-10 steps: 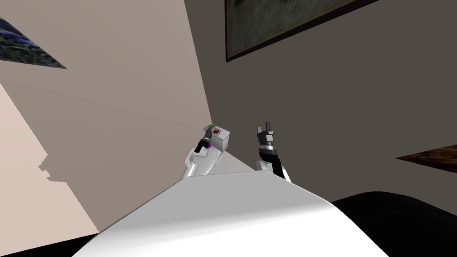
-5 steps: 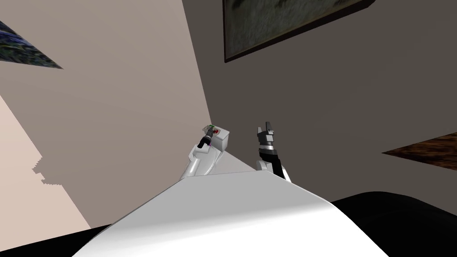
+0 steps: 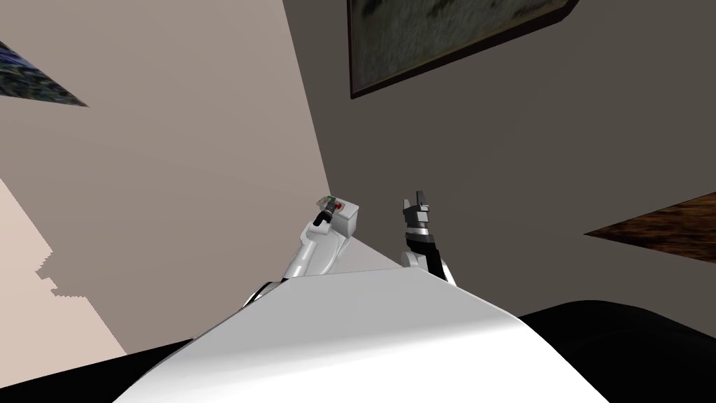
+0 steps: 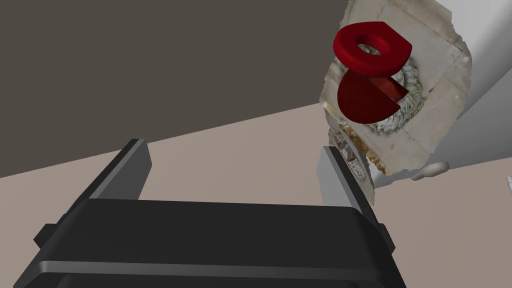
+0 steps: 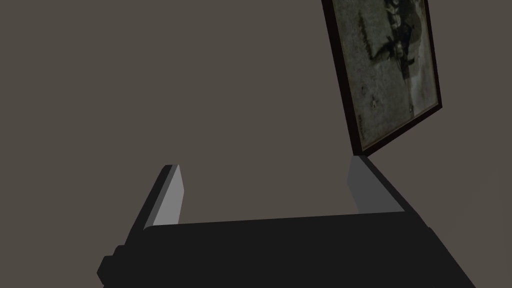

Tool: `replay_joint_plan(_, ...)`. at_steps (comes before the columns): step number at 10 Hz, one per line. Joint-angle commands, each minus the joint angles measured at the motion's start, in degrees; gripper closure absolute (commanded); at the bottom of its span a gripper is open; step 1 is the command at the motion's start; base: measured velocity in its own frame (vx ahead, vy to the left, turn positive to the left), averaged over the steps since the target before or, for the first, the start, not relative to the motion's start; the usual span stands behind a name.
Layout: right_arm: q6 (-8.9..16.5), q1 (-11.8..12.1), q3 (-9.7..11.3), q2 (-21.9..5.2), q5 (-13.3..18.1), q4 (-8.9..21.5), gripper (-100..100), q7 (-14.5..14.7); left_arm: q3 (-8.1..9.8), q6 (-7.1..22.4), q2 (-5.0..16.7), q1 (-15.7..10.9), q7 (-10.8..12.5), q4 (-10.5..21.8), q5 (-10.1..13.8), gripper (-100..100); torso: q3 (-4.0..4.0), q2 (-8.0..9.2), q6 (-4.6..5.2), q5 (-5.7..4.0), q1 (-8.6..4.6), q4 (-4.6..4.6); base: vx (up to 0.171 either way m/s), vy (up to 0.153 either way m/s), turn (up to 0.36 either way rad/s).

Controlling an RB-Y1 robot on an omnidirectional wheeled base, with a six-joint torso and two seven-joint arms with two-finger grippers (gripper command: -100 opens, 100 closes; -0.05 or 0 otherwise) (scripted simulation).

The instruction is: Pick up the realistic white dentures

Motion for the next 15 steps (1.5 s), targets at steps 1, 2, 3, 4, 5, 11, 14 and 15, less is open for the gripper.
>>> replay_joint_plan(1,0.00,0.00,0.00,0.00,0.00,0.00,0,0.00,0.59,1.33,-0.24,-2.86,-0.29,2.86,0.05,-100,0.00,0.00,0.00,0.00,0.00,0.00,-0.014,0.032,-0.042)
replay_joint_plan(2,0.00,0.00,0.00,0.00,0.00,0.00,0,0.00,0.59,1.33,-0.24,-3.71,-0.29,5.09,0.05,-100,0.01,0.02,0.01,0.00,0.01,0.01,-0.012,0.030,-0.032)
replay_joint_plan(3,0.00,0.00,0.00,0.00,0.00,0.00,0,0.00,1.12,2.37,-0.30,-5.89,-0.48,6.78,0.16,-100,0.02,0.03,0.00,0.00,0.02,0.01,-0.008,0.044,-0.047)
replay_joint_plan(4,0.00,0.00,0.00,0.00,0.00,0.00,0,0.00,1.12,2.37,-0.30,-6.73,-0.48,8.21,0.16,-100,0.01,0.02,0.01,0.01,0.06,0.01,-0.004,0.039,-0.030)
replay_joint_plan(5,0.00,0.00,0.00,0.00,0.00,0.00,0,0.00,1.12,2.37,-0.30,-6.73,-0.48,9.21,0.16,-100,0.01,0.01,-0.01,0.01,0.05,0.00,-0.003,0.014,0.004)
replay_joint_plan(11,0.00,0.00,0.00,0.00,0.00,0.00,0,0.00,2.81,5.61,-0.41,-15.60,-0.94,19.43,0.31,-100,0.01,0.02,-0.02,0.01,0.00,0.00,-0.012,0.036,-0.031)
replay_joint_plan(14,0.00,0.00,0.00,0.00,0.00,0.00,0,0.00,3.41,6.72,-0.43,-18.70,-1.05,24.17,0.31,-100,0.03,0.05,-0.01,0.02,0.09,0.01,-0.015,0.046,-0.031)
replay_joint_plan(15,0.00,0.00,0.00,0.00,0.00,0.00,0,0.00,3.41,6.72,-0.43,-18.70,-1.05,24.80,0.31,-100,0.04,0.06,-0.02,0.02,0.08,0.01,-0.004,0.022,-0.005)
